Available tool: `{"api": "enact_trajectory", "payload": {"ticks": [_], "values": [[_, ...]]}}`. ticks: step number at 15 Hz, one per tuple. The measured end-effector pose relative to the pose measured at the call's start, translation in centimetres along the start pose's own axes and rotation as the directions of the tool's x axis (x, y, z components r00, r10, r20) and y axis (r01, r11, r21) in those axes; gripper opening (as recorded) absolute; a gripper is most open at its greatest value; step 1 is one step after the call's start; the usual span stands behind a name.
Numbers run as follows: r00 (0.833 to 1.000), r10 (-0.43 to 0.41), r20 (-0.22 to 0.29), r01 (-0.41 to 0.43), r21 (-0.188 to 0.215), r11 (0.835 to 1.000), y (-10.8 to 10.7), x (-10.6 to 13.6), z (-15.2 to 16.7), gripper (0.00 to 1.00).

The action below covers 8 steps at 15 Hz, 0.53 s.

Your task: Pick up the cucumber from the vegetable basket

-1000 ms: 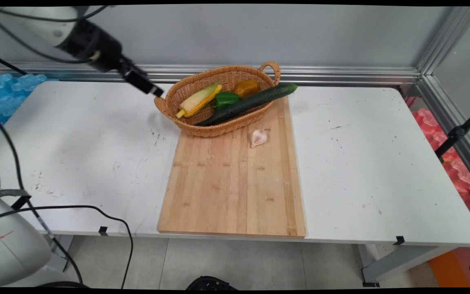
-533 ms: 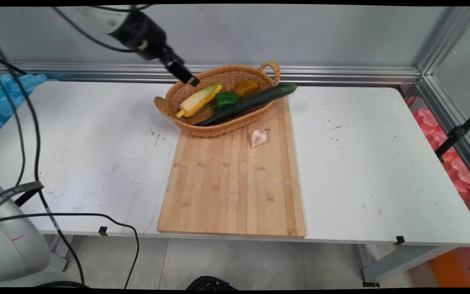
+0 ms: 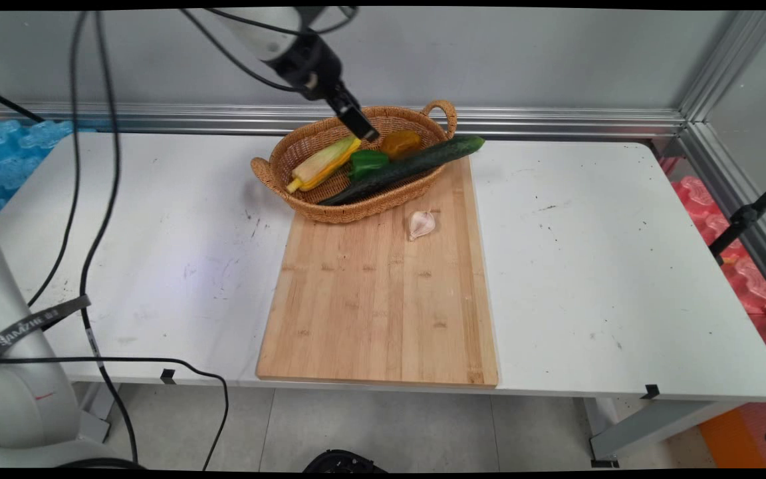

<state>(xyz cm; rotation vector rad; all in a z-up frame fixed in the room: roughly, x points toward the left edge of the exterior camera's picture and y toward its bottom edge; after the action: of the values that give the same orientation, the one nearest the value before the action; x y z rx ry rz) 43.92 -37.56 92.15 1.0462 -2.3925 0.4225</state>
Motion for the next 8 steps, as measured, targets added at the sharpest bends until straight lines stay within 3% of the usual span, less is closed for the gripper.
{"api": "enact_trajectory", "payload": {"ticks": [8], "values": [[0.996, 0.082, 0.037, -0.081, -0.025, 0.996, -0.1, 2.8, 6.3, 1.00]]}}
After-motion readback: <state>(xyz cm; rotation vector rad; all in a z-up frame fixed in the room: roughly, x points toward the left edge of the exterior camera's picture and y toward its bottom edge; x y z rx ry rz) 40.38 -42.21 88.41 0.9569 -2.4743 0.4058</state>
